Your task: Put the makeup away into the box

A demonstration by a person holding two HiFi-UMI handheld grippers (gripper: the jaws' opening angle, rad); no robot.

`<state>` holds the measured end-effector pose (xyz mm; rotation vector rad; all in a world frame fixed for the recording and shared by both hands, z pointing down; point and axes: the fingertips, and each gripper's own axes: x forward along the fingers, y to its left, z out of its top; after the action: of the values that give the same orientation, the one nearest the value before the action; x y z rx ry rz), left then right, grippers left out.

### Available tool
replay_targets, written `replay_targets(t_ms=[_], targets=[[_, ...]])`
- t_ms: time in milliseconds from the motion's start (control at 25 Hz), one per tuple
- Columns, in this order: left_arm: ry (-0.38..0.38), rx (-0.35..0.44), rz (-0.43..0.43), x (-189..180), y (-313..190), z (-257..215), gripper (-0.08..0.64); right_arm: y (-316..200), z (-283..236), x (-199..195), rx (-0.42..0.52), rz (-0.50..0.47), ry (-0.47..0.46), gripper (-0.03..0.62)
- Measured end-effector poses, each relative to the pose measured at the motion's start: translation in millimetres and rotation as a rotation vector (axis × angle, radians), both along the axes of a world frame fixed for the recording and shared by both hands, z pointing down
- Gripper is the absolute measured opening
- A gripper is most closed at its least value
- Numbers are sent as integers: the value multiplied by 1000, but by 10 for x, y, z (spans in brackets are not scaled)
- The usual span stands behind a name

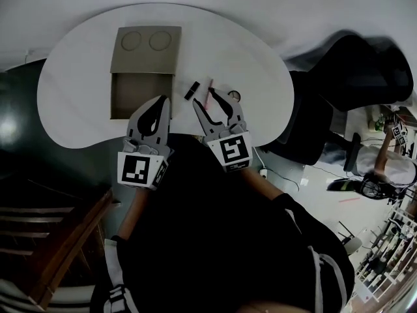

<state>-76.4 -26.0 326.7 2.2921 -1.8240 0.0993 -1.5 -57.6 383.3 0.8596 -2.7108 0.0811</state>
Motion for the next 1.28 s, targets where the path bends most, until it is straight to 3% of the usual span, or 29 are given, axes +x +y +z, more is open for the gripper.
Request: replay_targets(t_ms=[480, 960, 1280], targets=[[-33, -34, 188, 93, -431, 128, 3, -265, 345, 92, -43, 151, 41, 187], [-20, -83, 364, 431, -651, 437, 3, -368, 779, 595, -81, 351, 108, 187], [-34, -135, 438, 722, -684, 718, 3, -380, 1067, 906, -122, 422, 141, 192]])
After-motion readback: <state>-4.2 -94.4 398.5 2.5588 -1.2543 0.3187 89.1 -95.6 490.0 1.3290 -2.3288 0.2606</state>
